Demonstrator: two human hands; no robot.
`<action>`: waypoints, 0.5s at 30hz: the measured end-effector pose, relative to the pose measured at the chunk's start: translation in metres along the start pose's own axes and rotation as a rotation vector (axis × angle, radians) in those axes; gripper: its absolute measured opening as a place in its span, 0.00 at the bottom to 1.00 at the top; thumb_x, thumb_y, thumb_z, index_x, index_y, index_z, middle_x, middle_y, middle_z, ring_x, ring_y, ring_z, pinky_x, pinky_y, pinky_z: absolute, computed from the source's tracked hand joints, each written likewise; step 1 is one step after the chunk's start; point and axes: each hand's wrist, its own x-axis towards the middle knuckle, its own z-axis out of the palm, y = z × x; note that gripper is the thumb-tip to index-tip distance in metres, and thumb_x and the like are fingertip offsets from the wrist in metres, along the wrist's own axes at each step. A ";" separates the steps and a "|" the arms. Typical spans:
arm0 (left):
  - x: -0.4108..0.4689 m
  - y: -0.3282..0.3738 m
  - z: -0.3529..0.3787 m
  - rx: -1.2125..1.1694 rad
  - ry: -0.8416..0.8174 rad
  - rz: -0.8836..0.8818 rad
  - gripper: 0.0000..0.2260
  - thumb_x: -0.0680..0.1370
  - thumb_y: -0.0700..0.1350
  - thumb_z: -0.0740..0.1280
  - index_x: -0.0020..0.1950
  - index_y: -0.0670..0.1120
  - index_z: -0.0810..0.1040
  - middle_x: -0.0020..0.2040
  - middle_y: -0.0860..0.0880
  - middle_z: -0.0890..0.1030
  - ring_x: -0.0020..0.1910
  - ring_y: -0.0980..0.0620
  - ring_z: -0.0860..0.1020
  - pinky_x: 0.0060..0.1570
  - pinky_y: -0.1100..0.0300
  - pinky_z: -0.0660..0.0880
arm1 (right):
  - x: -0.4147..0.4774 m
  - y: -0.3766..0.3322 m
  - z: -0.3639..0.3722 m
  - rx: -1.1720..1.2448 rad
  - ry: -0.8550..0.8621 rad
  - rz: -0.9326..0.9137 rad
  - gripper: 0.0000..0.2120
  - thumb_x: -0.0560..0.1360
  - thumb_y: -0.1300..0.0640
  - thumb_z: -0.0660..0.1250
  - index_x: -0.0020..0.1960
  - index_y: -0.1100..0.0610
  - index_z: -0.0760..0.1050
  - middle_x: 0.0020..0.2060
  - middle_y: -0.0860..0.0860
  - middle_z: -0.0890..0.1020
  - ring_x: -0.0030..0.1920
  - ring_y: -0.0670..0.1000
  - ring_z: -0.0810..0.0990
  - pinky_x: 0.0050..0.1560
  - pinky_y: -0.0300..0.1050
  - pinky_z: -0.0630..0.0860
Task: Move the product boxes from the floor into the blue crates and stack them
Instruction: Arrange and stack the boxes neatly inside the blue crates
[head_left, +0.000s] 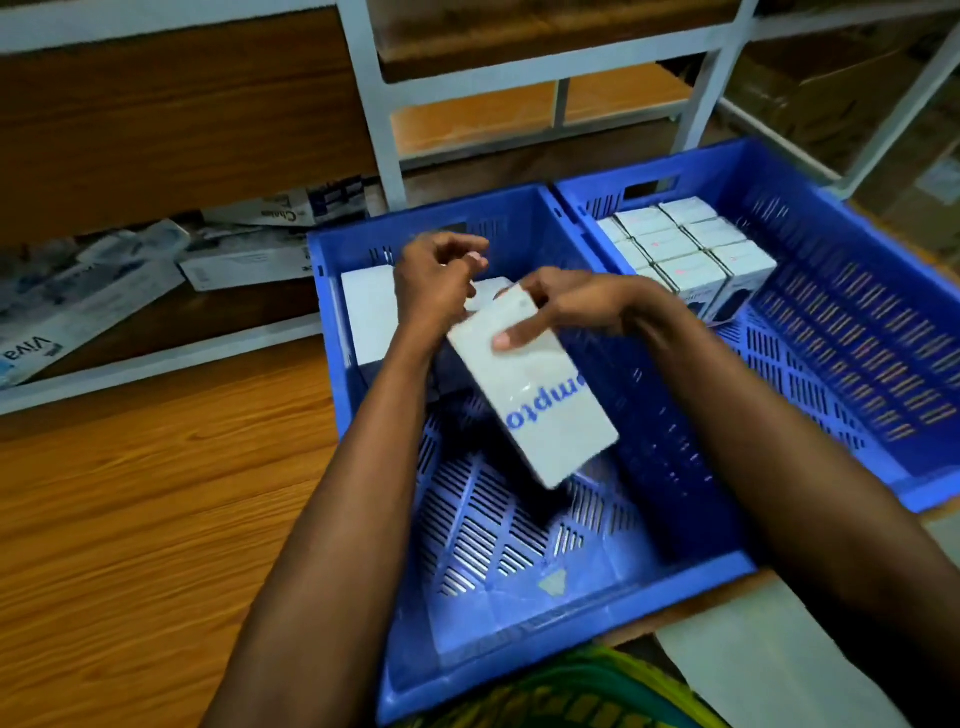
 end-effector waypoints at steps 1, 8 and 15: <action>0.005 -0.001 -0.003 -0.045 0.061 -0.007 0.09 0.76 0.36 0.69 0.49 0.47 0.86 0.40 0.50 0.86 0.29 0.57 0.78 0.26 0.64 0.70 | -0.002 0.004 -0.008 0.095 0.085 -0.032 0.09 0.75 0.60 0.76 0.54 0.58 0.83 0.50 0.54 0.87 0.50 0.52 0.85 0.56 0.52 0.78; 0.000 0.014 -0.008 -0.750 -0.374 -0.301 0.25 0.81 0.63 0.61 0.64 0.43 0.79 0.54 0.41 0.85 0.54 0.40 0.82 0.56 0.46 0.76 | 0.015 0.005 -0.013 0.752 0.563 -0.269 0.07 0.83 0.53 0.65 0.56 0.57 0.76 0.41 0.53 0.86 0.39 0.48 0.84 0.36 0.40 0.80; -0.003 0.014 0.008 -0.896 0.046 -0.400 0.24 0.79 0.60 0.63 0.61 0.41 0.79 0.60 0.35 0.82 0.59 0.32 0.81 0.58 0.37 0.78 | 0.024 0.010 -0.002 0.746 0.843 -0.180 0.13 0.79 0.49 0.71 0.56 0.54 0.70 0.44 0.55 0.82 0.38 0.52 0.82 0.33 0.48 0.83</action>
